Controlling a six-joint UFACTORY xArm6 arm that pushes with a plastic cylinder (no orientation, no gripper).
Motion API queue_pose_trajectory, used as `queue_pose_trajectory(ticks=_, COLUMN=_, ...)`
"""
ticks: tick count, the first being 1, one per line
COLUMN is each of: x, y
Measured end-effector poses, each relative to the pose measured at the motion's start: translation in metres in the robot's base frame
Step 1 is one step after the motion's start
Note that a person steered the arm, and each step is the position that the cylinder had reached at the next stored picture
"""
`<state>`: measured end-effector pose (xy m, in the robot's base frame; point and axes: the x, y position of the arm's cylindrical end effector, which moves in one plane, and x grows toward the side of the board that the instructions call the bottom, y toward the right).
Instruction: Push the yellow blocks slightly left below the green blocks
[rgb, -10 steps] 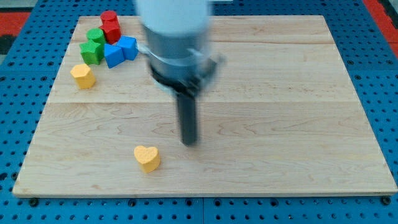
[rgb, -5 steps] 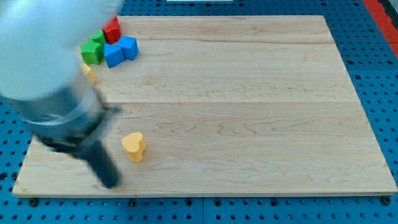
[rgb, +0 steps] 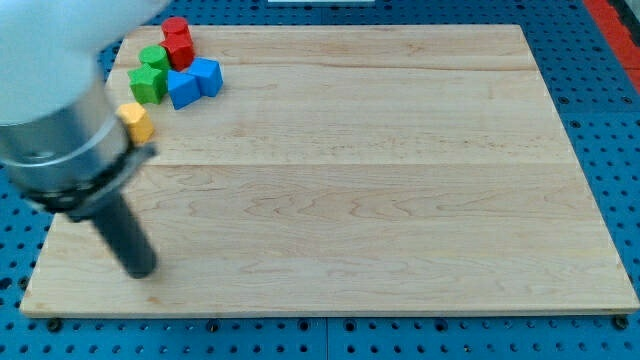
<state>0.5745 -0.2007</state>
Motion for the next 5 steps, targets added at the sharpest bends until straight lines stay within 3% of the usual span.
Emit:
queue_pose_trajectory(ticks=2, x=-0.114, y=-0.016)
queue_pose_trajectory(ticks=3, x=-0.096, y=0.009)
queue_pose_trajectory(ticks=4, x=-0.064, y=-0.036)
queue_pose_trajectory(ticks=5, x=-0.069, y=-0.083)
